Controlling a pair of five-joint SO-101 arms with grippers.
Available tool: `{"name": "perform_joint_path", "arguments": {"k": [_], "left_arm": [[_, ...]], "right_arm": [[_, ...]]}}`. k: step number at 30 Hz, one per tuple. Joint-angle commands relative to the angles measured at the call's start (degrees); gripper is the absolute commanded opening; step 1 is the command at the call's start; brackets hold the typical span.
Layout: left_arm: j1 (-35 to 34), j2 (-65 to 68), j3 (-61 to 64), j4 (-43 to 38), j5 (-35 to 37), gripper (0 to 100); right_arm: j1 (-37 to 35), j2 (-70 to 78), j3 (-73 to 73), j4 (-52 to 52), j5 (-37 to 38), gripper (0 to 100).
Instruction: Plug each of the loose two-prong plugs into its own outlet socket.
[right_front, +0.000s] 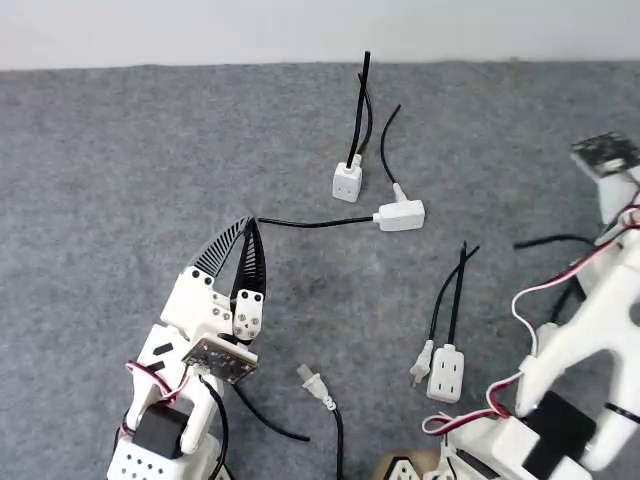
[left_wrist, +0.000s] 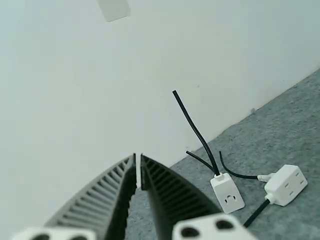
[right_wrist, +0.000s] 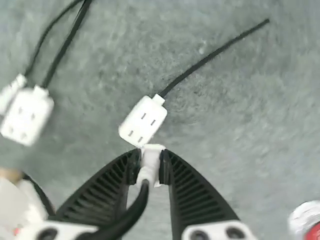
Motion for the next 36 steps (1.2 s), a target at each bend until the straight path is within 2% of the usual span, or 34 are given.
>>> {"name": "perform_joint_path", "arguments": {"k": [1,5,13,21,30,36], "left_arm": [[0.09,-0.79,-0.40,-1.41,0.62,1],[0.09,-0.79,-0.40,-1.41,0.62,1],[0.09,-0.79,-0.40,-1.41,0.62,1],[0.18,-0.70,-0.40,-1.41,0.62,1],[0.18,-0.70,-0.40,-1.41,0.62,1],[2.55,-0.70,-0.40,0.44,0.26,1]], "right_arm": [[1.80,-0.40,-0.09,2.07,13.71,0.9],[4.00,-0.40,4.66,0.57,26.11,0.9],[4.26,-0.48,16.79,0.48,39.30,0.9],[4.00,-0.31,19.25,-0.57,46.86,0.9],[1.89,-0.40,30.42,-13.76,46.68,0.9],[-2.95,-2.15,29.54,-14.90,39.82,0.9]]}}
